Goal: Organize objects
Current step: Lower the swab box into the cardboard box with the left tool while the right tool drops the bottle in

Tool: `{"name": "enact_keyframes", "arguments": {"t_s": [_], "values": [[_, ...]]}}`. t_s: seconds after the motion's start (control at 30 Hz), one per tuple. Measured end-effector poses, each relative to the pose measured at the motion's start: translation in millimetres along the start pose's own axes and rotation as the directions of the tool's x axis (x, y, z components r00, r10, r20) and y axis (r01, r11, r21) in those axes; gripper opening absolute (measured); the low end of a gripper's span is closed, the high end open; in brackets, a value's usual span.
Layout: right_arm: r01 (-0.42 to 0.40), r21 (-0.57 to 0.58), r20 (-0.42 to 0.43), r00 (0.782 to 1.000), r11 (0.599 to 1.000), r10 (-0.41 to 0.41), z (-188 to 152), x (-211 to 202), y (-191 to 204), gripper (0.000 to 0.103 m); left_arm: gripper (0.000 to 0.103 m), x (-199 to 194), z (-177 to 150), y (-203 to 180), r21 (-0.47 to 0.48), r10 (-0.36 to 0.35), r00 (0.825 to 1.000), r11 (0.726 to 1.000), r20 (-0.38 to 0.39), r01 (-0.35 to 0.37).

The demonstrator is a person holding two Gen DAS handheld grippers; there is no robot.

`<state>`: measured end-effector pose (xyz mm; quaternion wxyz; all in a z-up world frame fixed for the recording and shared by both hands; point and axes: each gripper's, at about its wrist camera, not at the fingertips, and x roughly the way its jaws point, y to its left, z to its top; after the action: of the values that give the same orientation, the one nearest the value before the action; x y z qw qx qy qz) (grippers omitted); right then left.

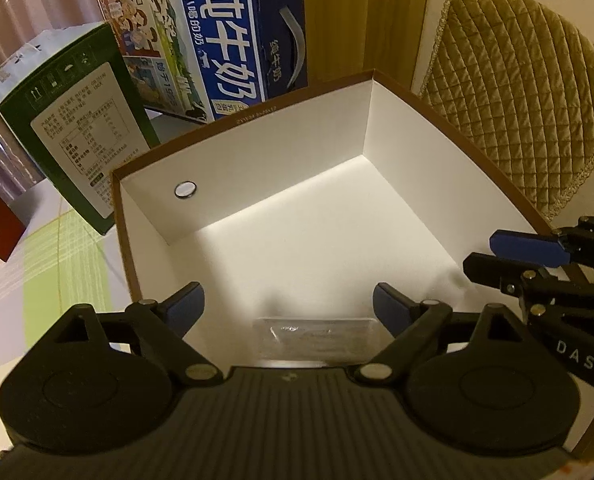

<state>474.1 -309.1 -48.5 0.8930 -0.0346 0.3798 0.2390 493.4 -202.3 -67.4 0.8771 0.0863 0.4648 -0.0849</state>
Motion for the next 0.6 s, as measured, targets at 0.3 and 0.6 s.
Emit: {"name": "enact_keyframes", "arguments": {"t_s": [0.3, 0.6], "values": [[-0.026, 0.002, 0.027, 0.999, 1.0, 0.026, 3, -18, 0, 0.047, 0.092, -22, -4, 9, -0.01, -0.006, 1.0, 1.0, 0.019, 0.007], [-0.047, 0.021, 0.027, 0.999, 0.999, 0.046, -10, -47, 3, 0.06, 0.094, -54, -20, 8, -0.024, -0.03, 0.999, 0.999, 0.036, 0.031]]}}
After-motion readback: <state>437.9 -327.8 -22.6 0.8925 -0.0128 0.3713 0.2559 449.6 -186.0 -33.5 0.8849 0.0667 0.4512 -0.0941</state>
